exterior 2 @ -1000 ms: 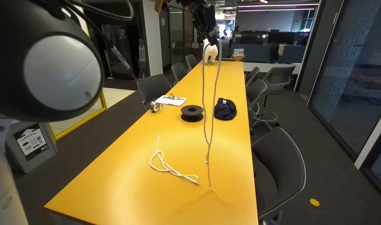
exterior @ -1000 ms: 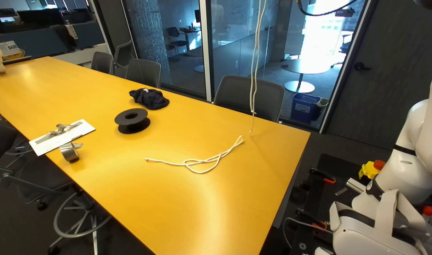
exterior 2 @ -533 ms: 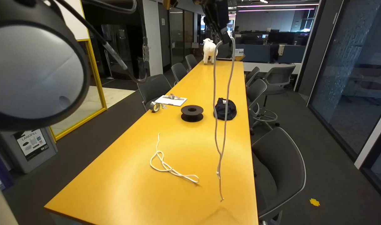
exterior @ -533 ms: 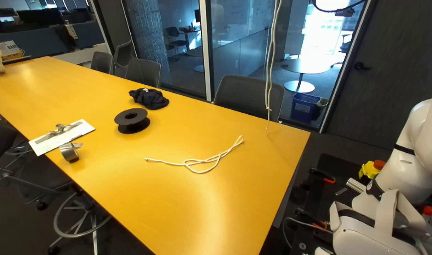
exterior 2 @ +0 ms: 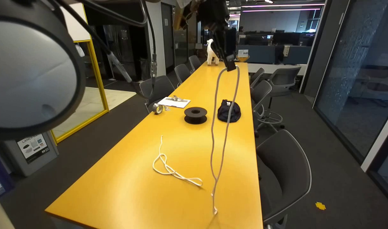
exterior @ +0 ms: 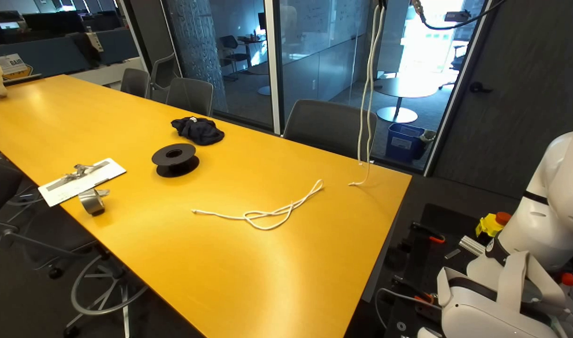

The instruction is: Separate the two white ropes

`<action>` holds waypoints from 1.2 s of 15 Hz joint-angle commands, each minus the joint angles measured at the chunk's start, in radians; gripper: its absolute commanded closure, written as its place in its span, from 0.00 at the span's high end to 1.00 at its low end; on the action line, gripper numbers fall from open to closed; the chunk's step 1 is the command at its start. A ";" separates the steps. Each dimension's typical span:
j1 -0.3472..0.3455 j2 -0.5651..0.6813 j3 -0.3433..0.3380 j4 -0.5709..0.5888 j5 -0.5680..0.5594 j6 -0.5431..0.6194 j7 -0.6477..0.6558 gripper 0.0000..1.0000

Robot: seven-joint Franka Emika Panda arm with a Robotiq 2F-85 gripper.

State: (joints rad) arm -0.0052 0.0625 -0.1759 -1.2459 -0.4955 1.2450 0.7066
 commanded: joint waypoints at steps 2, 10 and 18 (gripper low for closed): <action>-0.014 0.023 -0.003 -0.030 0.029 0.014 -0.044 0.02; -0.019 0.232 0.013 0.118 0.082 0.172 -0.097 0.02; -0.018 0.526 0.015 0.437 0.126 0.168 -0.155 0.02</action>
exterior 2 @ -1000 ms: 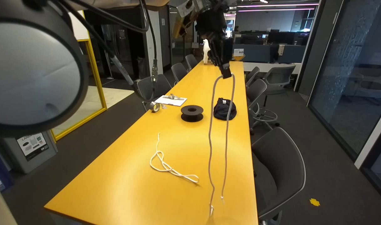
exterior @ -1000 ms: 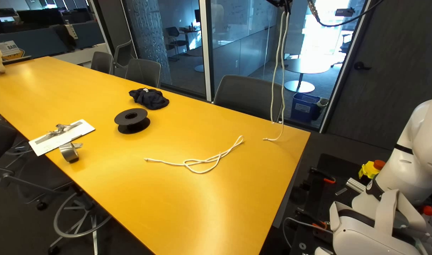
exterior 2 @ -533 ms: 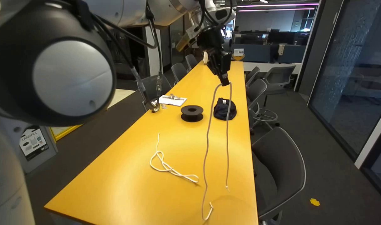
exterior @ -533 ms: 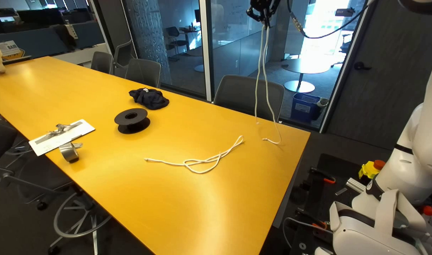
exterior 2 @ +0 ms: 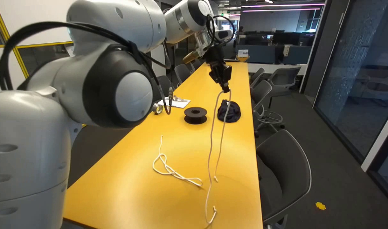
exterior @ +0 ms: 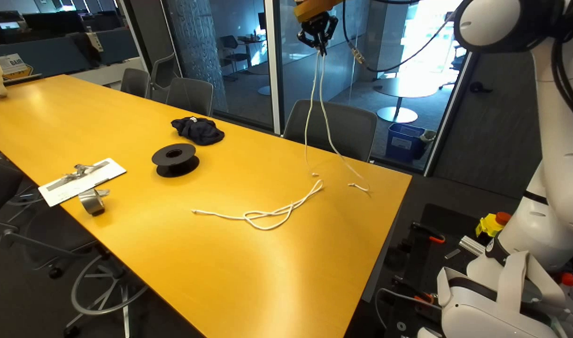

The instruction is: Separate the two white ropes

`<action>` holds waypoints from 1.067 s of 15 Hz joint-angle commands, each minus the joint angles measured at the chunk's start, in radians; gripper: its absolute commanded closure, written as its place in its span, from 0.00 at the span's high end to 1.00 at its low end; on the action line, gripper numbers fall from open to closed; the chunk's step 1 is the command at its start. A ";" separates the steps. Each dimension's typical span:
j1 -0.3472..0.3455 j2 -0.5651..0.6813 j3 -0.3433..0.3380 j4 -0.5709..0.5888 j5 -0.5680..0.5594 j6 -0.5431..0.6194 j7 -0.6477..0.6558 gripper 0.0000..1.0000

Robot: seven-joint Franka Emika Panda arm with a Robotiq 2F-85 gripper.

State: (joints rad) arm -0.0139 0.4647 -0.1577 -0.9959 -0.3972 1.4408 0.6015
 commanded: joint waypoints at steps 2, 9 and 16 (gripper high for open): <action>-0.013 0.189 -0.006 0.258 0.042 -0.031 -0.071 0.02; -0.061 0.387 0.038 0.435 0.177 0.004 -0.171 0.02; -0.085 0.537 0.128 0.502 0.314 0.013 -0.261 0.02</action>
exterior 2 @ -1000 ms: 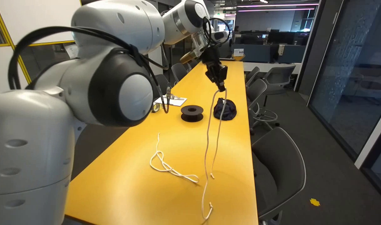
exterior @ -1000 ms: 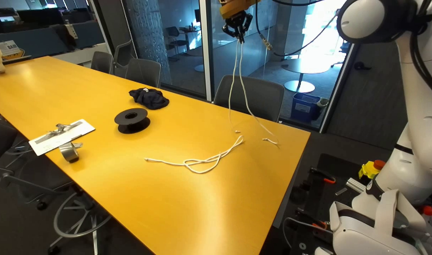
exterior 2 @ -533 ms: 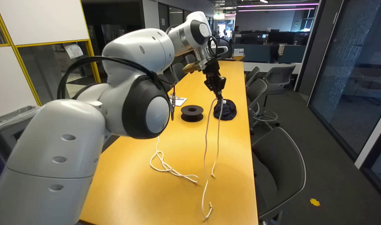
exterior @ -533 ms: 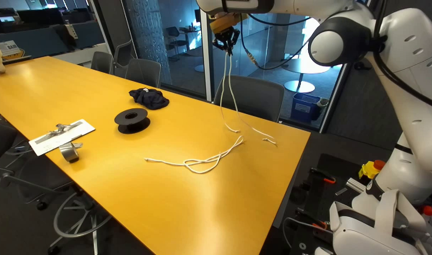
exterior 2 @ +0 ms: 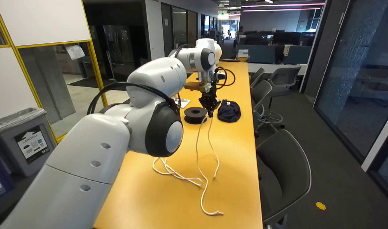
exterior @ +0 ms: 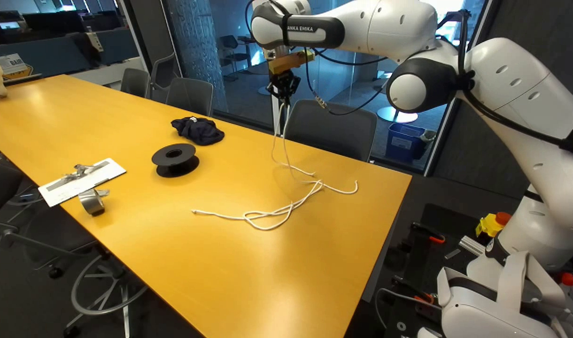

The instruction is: Separate the two white ropes

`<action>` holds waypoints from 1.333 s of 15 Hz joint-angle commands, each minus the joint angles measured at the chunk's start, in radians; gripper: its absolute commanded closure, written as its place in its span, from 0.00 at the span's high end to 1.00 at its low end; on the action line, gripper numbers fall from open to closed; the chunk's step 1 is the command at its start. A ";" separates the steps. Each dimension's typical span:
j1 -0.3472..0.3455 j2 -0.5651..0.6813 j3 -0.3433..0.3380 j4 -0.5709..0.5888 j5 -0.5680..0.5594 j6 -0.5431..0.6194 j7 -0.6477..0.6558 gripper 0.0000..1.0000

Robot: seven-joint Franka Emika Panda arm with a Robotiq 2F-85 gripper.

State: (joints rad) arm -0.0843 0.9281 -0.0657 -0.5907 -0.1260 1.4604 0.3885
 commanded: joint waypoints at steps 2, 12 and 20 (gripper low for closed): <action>-0.008 0.105 0.047 0.103 0.052 -0.002 -0.060 0.02; 0.015 0.194 0.100 0.113 0.049 -0.004 -0.063 0.01; -0.003 0.252 0.198 0.128 0.206 0.074 0.029 0.01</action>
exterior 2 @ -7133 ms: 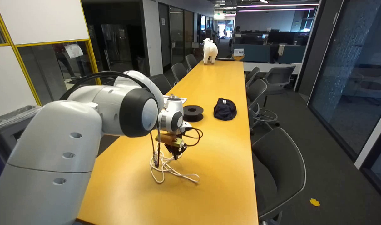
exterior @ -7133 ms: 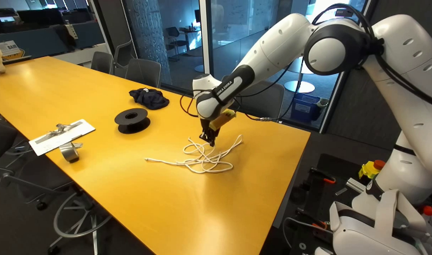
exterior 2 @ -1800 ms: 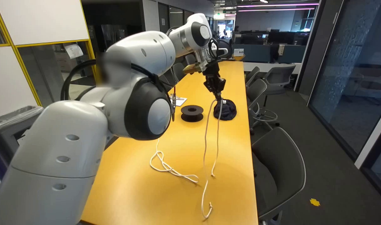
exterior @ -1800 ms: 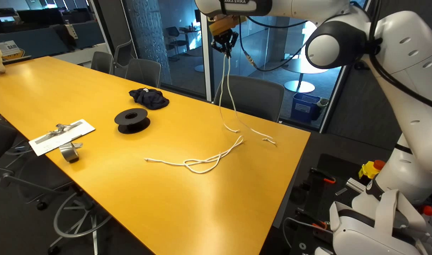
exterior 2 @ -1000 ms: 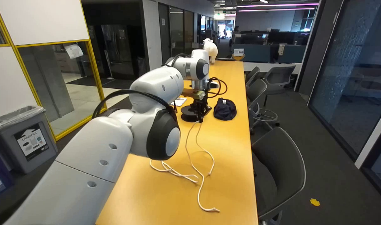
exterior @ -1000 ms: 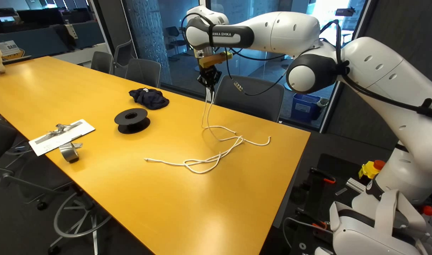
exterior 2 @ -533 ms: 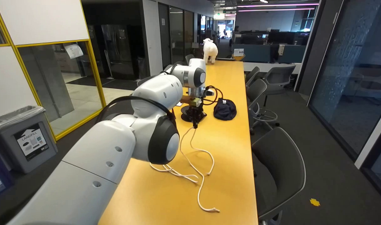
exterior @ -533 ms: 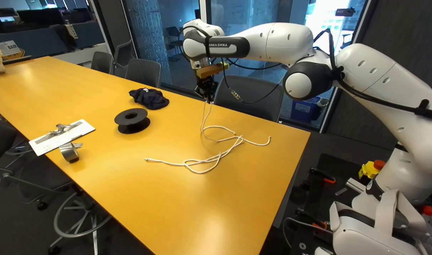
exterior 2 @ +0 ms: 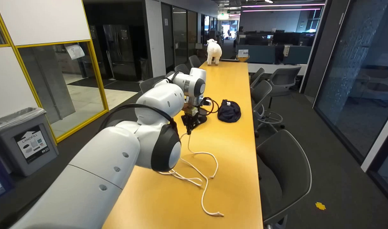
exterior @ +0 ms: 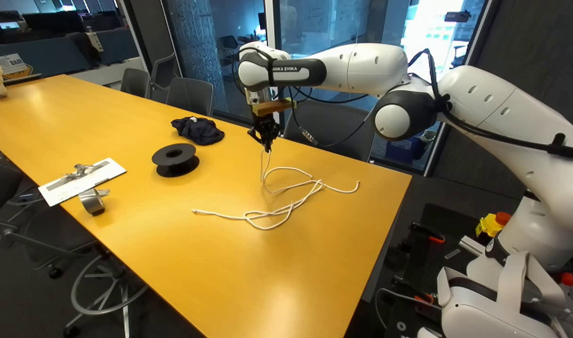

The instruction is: Separate the two white ropes

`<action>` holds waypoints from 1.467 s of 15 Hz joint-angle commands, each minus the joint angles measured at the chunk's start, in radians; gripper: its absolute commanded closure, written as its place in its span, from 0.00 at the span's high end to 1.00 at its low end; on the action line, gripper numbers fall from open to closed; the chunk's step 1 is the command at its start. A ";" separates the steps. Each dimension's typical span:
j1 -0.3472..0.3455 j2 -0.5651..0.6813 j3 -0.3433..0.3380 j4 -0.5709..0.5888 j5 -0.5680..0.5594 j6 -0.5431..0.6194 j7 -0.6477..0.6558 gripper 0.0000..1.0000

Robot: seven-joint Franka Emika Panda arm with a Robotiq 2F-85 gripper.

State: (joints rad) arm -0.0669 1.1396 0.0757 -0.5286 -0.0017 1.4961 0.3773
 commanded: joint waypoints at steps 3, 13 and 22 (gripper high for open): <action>-0.023 0.069 0.096 0.072 0.159 0.144 0.072 0.01; 0.015 0.162 0.124 0.064 0.198 0.428 0.111 0.01; 0.029 0.188 0.123 0.060 0.198 0.461 0.141 0.44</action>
State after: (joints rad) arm -0.0460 1.3006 0.1924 -0.5208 0.1903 1.9521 0.4914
